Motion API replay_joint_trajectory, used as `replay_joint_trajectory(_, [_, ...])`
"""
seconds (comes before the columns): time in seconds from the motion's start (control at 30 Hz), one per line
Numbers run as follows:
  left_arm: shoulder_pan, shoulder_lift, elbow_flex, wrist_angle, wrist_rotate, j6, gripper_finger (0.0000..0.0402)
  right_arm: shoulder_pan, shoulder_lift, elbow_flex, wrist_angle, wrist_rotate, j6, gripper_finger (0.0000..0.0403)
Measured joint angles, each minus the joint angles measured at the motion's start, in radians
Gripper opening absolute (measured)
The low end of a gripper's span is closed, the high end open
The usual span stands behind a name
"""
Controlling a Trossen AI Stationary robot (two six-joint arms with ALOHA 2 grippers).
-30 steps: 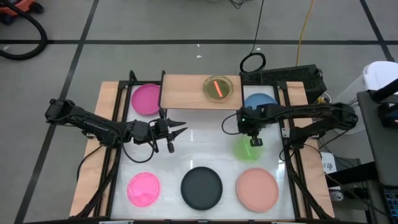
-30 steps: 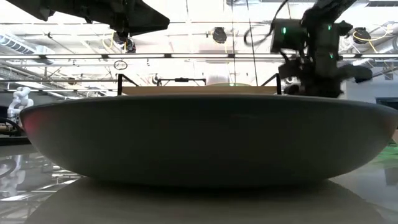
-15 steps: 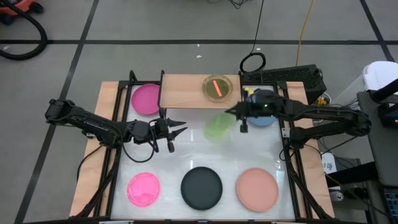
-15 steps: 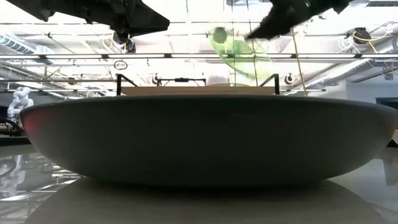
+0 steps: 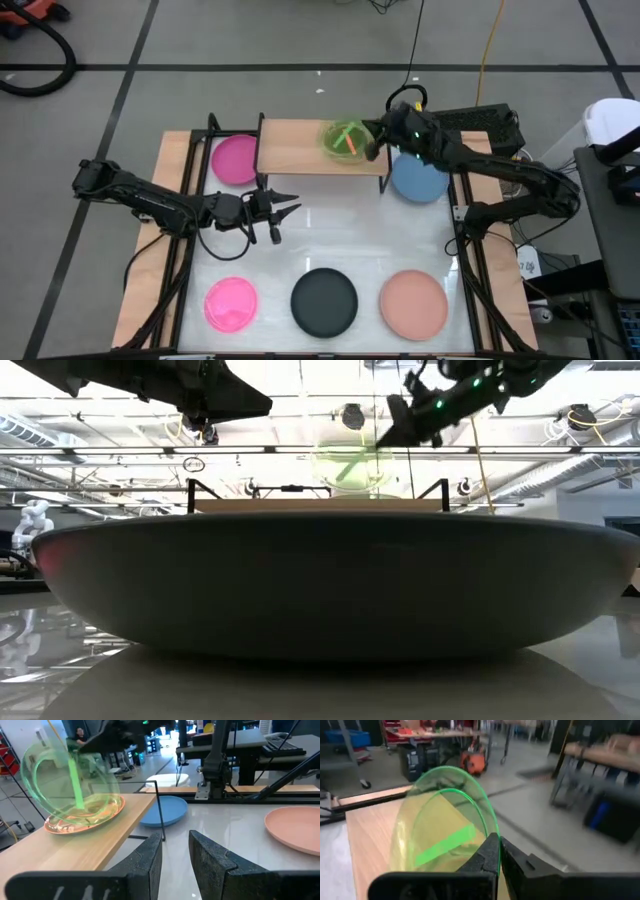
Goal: Place and stack plates onto a shelf
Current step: Stack the green plate on top of the orange plate on the shelf, then stack the light pink plate on top of the green plate on the shelf
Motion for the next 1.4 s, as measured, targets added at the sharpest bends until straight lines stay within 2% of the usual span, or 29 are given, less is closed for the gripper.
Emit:
replay_joint_trajectory(0.1, [0.003, 0.000, 0.000, -0.005, 0.000, 0.000, 0.0104, -0.067, 0.054, 0.038, -0.026, -0.100, 0.081, 0.0000])
replay_joint_trajectory(0.2, [0.006, 0.000, 0.000, -0.007, 0.000, 0.000, 0.0104, -0.108, 0.092, 0.085, -0.056, -0.151, 0.124, 0.0000])
replay_joint_trajectory(0.4, [0.006, 0.000, 0.000, -0.024, 0.000, -0.002, 0.0104, -0.156, 0.117, 0.145, -0.194, -0.150, 0.113, 0.0000])
replay_joint_trajectory(0.67, [0.007, 0.000, 0.000, -0.036, 0.000, -0.005, 0.0104, -0.162, 0.117, 0.138, -0.256, -0.152, 0.110, 0.0004])
replay_joint_trajectory(0.8, [0.007, 0.000, 0.000, -0.035, 0.000, -0.002, 0.0104, -0.159, 0.117, 0.133, -0.256, -0.151, 0.107, 0.0028])
replay_joint_trajectory(1.07, [0.007, 0.000, 0.000, -0.034, 0.000, -0.001, 0.0104, -0.159, 0.107, 0.133, -0.202, -0.160, 0.091, 0.0106])
replay_joint_trajectory(1.27, [0.007, 0.000, 0.000, -0.027, 0.010, 0.000, 0.0104, -0.118, 0.040, 0.133, -0.089, -0.360, 0.087, 0.0133])
replay_joint_trajectory(1.4, [0.007, 0.000, 0.000, -0.027, 0.032, -0.001, 0.0104, -0.015, -0.013, 0.133, -0.109, -0.386, 0.021, 0.0134])
